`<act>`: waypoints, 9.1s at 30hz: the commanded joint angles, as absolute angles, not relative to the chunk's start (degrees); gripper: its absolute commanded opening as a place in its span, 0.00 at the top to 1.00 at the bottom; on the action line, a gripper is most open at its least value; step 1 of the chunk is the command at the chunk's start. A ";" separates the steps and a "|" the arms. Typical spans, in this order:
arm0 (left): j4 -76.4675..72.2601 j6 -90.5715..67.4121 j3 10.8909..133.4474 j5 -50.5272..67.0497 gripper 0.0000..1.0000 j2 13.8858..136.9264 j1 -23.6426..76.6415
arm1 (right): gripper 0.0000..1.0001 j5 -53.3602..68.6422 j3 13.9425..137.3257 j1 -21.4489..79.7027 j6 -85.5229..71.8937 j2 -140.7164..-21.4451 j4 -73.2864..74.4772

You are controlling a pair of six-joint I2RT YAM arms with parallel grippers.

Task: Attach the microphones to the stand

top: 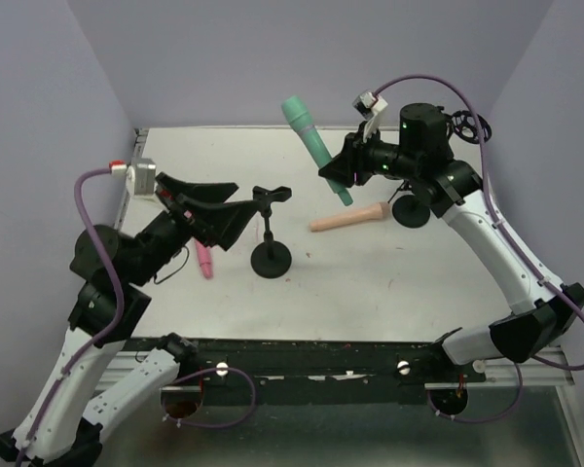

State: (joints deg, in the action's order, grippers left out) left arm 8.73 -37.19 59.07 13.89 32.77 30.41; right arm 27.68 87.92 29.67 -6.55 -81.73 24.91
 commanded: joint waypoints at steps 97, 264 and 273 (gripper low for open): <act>17.23 12.01 55.03 38.76 0.02 39.73 21.10 | 0.85 69.79 90.79 26.28 42.35 -84.81 49.57; -12.92 -8.00 33.49 49.22 0.02 38.33 9.84 | 0.11 60.03 79.71 36.56 28.99 -92.91 23.10; -13.35 -6.68 27.34 46.67 0.02 32.52 9.84 | 0.00 56.78 81.83 35.33 39.63 -87.46 37.70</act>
State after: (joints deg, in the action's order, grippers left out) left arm -13.56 -8.08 30.22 48.49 33.85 9.52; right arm 59.83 80.60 35.88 33.98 -90.37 29.36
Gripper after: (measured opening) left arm 0.983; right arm 0.996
